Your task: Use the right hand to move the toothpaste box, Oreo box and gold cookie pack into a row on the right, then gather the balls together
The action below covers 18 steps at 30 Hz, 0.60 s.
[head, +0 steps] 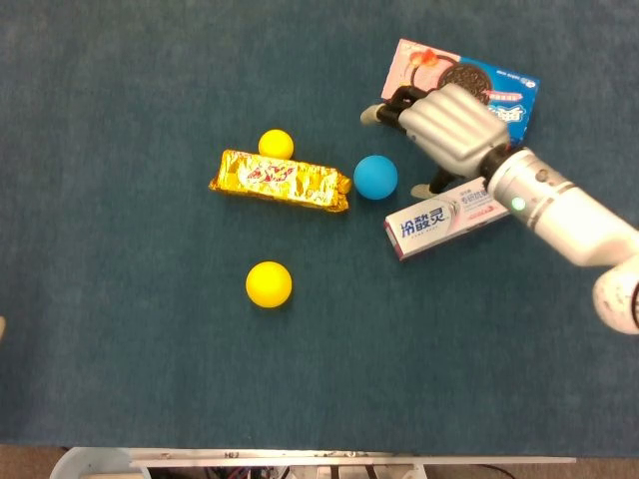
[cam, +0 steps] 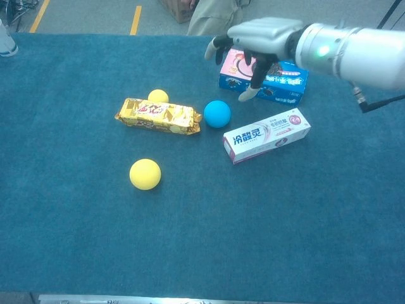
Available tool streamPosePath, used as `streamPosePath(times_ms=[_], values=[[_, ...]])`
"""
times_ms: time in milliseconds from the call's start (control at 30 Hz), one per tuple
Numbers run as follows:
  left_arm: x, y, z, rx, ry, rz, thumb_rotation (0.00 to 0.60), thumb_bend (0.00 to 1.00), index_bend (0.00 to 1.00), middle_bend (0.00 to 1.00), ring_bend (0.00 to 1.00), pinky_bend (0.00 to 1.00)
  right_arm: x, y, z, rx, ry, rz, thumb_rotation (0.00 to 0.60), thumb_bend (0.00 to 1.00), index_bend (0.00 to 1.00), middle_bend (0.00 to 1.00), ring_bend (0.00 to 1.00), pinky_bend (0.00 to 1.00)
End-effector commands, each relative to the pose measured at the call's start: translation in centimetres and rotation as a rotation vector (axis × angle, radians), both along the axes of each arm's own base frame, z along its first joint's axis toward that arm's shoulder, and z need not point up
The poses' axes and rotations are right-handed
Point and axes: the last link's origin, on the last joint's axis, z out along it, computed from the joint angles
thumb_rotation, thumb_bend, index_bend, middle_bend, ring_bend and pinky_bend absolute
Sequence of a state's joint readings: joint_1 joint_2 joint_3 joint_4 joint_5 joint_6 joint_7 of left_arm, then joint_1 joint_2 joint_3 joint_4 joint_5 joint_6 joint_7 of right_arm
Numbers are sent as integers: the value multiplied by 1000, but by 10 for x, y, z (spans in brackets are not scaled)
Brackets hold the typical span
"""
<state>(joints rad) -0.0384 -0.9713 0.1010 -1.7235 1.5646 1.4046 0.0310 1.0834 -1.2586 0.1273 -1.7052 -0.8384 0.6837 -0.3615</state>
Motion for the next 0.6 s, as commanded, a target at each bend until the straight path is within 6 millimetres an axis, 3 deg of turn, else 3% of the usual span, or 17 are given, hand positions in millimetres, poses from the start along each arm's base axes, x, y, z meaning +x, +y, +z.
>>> streamPosePath(times_ms=[33,267,600], values=[[-1,-1,1,3,0,3,600,314,80,188,26,74,0,-2,-19,1,54,3,600,14,206,292,164,402],[-4,-4,2,7,-3,16,600,314,80,188,26,74,-2,-4,-45,5,99,-14,600,3,236,304,171,421],[-8,-8,4,16,-5,35,600,314,80,188,26,74,-8,-12,-64,4,117,-52,600,4,254,323,193,454]])
